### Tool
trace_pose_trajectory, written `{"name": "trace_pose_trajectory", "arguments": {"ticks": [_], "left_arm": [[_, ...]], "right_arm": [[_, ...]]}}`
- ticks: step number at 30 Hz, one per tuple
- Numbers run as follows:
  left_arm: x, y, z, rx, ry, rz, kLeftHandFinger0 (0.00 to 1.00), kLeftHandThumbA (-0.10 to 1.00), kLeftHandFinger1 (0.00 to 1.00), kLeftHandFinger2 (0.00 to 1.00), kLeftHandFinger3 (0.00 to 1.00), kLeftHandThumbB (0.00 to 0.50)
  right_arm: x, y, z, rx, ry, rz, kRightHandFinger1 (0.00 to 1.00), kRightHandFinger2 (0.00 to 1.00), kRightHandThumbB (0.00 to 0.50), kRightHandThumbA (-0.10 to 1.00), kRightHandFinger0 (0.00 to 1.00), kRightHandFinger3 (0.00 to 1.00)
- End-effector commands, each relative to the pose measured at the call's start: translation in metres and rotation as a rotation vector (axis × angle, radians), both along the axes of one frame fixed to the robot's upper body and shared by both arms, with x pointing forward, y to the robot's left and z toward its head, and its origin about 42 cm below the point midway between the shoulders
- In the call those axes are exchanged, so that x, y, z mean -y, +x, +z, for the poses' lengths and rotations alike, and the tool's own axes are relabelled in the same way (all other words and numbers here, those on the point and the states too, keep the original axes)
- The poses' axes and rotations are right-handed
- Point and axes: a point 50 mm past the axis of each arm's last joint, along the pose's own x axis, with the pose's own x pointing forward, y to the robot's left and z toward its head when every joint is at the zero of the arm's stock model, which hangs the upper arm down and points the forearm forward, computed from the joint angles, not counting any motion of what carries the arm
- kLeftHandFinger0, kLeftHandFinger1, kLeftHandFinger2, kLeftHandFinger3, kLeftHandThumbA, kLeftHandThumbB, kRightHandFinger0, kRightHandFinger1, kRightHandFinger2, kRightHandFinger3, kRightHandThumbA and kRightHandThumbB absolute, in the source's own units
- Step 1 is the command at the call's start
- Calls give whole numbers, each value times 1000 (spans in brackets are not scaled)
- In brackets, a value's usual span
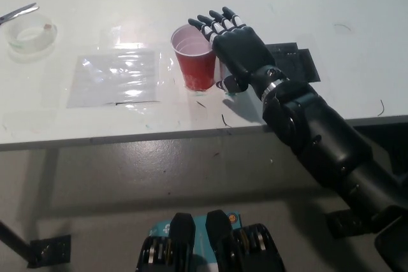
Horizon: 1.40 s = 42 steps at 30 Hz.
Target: The robot uses its right hand to press the hand soap kept in the middle of the table to get liquid hand soap out
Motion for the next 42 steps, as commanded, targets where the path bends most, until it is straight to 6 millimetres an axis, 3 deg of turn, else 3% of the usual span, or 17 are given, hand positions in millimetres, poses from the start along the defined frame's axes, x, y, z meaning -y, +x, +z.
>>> {"name": "trace_pose_trajectory", "arguments": {"ticks": [1, 6, 9, 13, 17, 20, 22, 26, 34, 35, 42], "left_arm": [[-5, 2, 29, 90, 76, 3, 737, 1000, 753, 710, 886, 120], [-6, 3, 29, 87, 87, 7, 725, 1000, 746, 705, 914, 85], [-5, -2, 23, 63, 87, 1, 741, 1000, 758, 719, 907, 94], [-7, -6, 18, 40, 93, -1, 740, 1000, 739, 713, 905, 112], [-4, -13, 13, 10, 94, 9, 712, 1000, 740, 727, 905, 91], [-5, -18, 10, -4, 87, 7, 706, 1000, 740, 735, 903, 97], [-5, -20, 9, -15, 87, 21, 678, 1000, 727, 732, 915, 99], [-6, -23, 4, -33, 71, 21, 676, 1000, 729, 749, 927, 95], [-6, -28, -4, -36, 55, 11, 687, 1000, 736, 739, 916, 91], [-7, -29, -6, -38, 50, 11, 688, 1000, 740, 743, 913, 109], [-6, -31, -7, -33, 46, 13, 669, 1000, 705, 726, 911, 105]], "right_arm": [[23, -7, -50, -234, -152, -71, 1000, 1000, 459, 1000, 1000, 1000], [26, -7, -50, -246, -158, -74, 1000, 1000, 457, 1000, 1000, 1000], [24, -12, -56, -241, -130, -53, 1000, 1000, 450, 1000, 1000, 1000], [9, -7, -23, -162, -33, 13, 1000, 1000, 497, 1000, 1000, 1000], [-7, 3, 27, -100, -3, 57, 1000, 1000, 500, 1000, 1000, 1000], [-16, 7, 50, -63, 8, 70, 1000, 1000, 500, 1000, 1000, 1000], [-27, 8, 88, -25, 37, 89, 1000, 1000, 500, 1000, 1000, 1000], [-36, 6, 130, 47, 73, 135, 1000, 1000, 500, 1000, 1000, 1000], [-36, 2, 165, 115, 82, 149, 1000, 1000, 484, 1000, 1000, 1000], [-35, 1, 168, 126, 81, 151, 1000, 1000, 483, 1000, 1000, 1000], [-10, -11, 185, 117, 72, 138, 1000, 1000, 499, 1000, 1000, 1000]]}}
